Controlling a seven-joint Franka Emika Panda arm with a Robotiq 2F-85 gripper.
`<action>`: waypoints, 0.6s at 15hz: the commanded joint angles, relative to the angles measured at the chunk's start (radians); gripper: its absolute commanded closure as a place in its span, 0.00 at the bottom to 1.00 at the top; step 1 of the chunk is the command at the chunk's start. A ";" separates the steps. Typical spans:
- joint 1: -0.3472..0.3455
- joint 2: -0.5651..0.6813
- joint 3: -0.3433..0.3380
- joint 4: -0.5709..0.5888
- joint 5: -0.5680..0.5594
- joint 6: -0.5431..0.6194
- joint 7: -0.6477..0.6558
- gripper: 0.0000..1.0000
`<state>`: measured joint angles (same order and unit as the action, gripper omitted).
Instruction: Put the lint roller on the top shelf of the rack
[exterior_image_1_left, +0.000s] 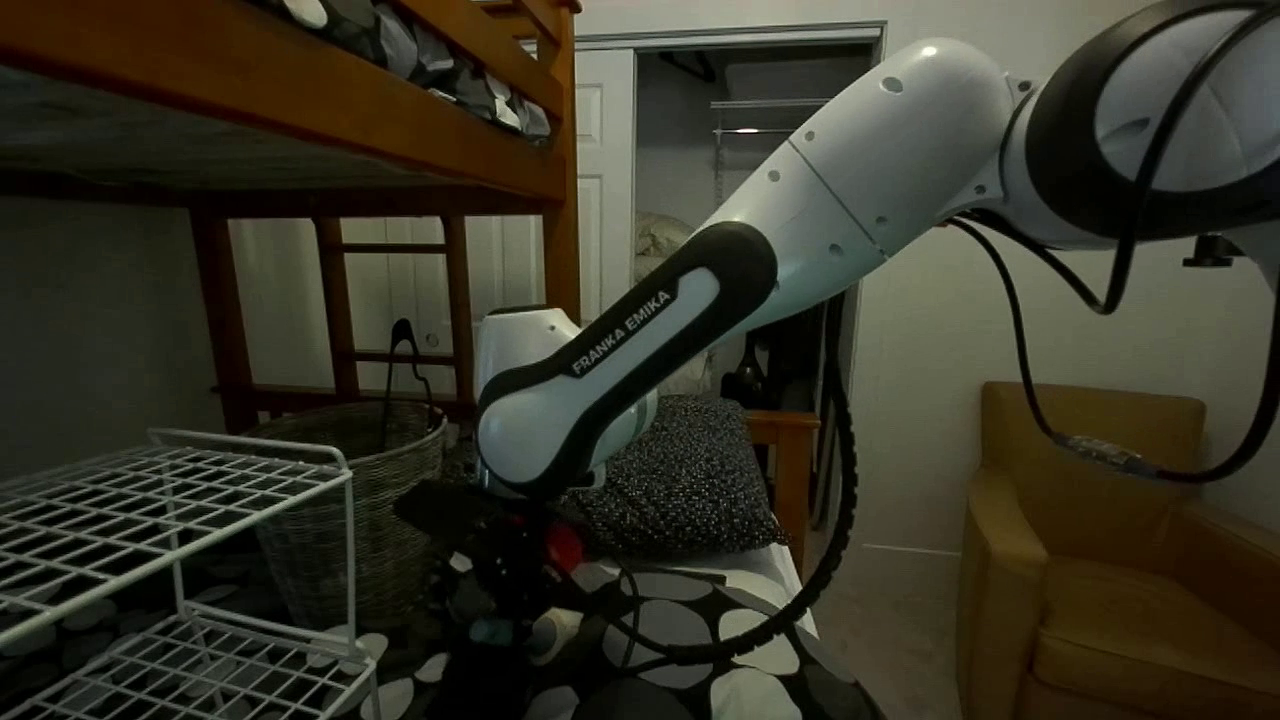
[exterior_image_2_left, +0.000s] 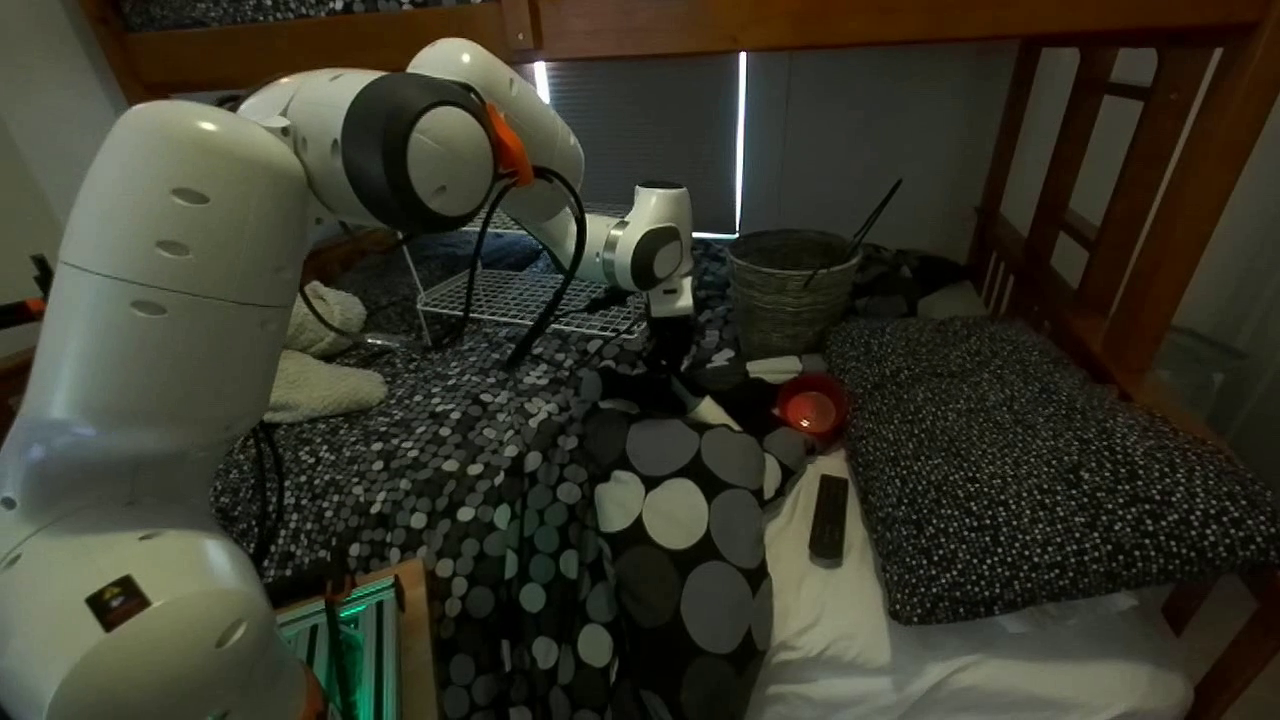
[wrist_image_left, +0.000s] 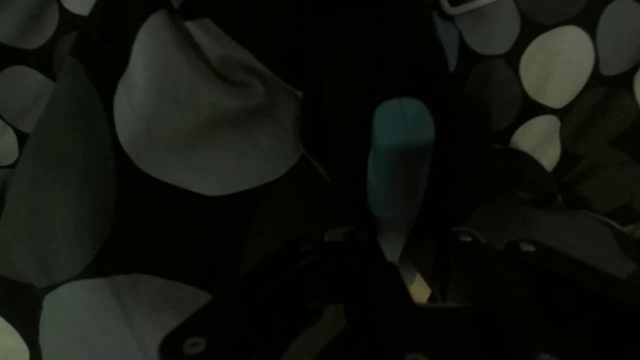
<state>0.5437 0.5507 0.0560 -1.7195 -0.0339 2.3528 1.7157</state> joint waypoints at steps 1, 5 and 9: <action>0.010 0.082 0.024 0.068 -0.024 -0.129 0.044 0.48; 0.010 0.040 0.017 0.034 -0.028 -0.146 0.096 0.19; -0.007 0.048 0.026 0.034 -0.040 -0.047 0.086 0.00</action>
<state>0.5506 0.6083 0.0705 -1.6651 -0.0511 2.2500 1.7935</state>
